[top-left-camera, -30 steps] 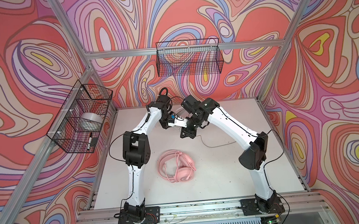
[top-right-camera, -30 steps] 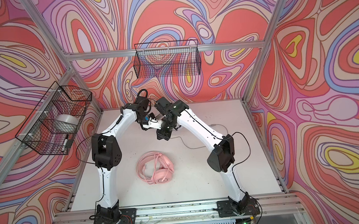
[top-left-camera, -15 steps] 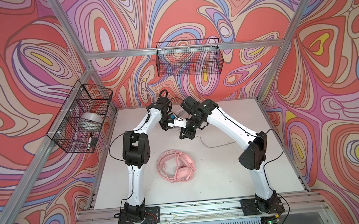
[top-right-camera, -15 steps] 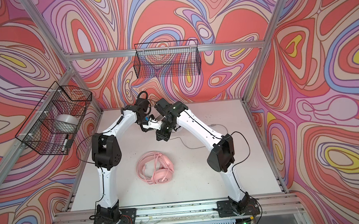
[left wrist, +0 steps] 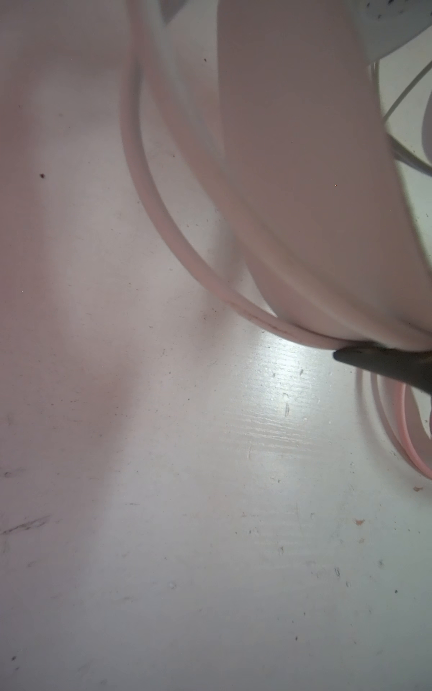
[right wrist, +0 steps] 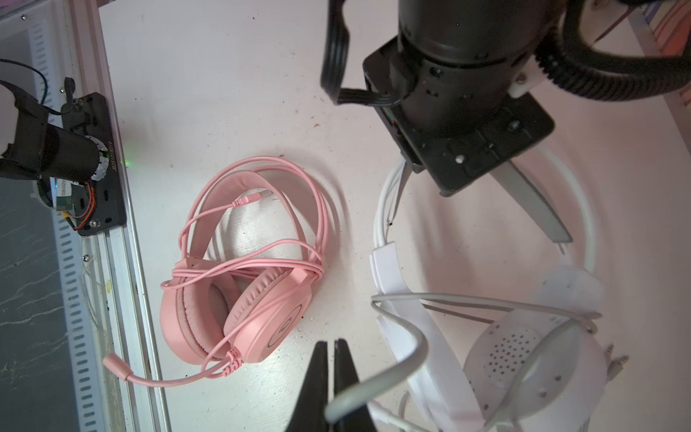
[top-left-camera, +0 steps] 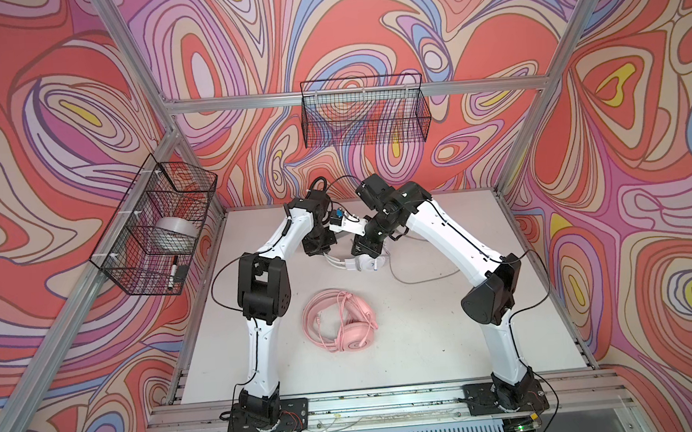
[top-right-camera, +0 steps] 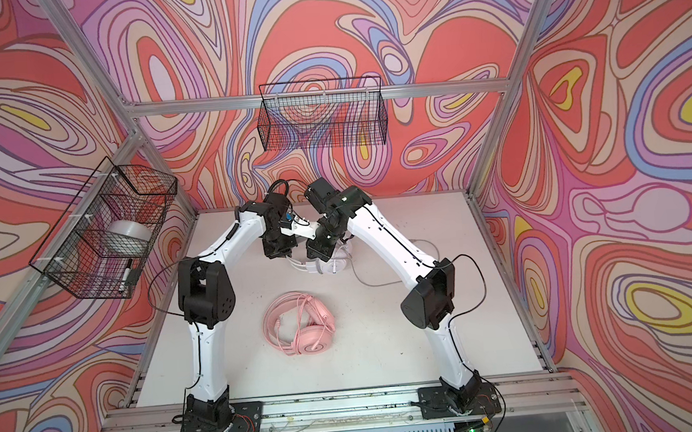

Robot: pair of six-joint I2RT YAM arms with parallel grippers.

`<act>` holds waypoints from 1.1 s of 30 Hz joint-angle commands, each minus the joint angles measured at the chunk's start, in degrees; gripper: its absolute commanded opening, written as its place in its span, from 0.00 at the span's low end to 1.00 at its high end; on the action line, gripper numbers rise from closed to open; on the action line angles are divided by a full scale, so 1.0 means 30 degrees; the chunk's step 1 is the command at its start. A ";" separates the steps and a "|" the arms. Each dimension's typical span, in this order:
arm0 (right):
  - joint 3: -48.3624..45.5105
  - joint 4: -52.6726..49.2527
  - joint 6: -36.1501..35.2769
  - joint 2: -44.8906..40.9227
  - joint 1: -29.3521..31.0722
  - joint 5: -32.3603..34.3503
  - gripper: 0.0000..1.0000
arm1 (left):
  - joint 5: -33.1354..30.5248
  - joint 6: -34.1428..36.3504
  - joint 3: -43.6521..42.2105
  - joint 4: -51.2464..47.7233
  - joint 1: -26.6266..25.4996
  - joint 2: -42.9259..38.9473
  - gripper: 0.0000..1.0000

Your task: Wrap the headphones

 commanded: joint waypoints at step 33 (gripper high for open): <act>-0.1910 0.4507 0.4379 0.2780 -0.4875 0.3712 0.03 | 0.1847 0.5029 -0.0580 -0.0525 -0.0291 -0.2210 0.00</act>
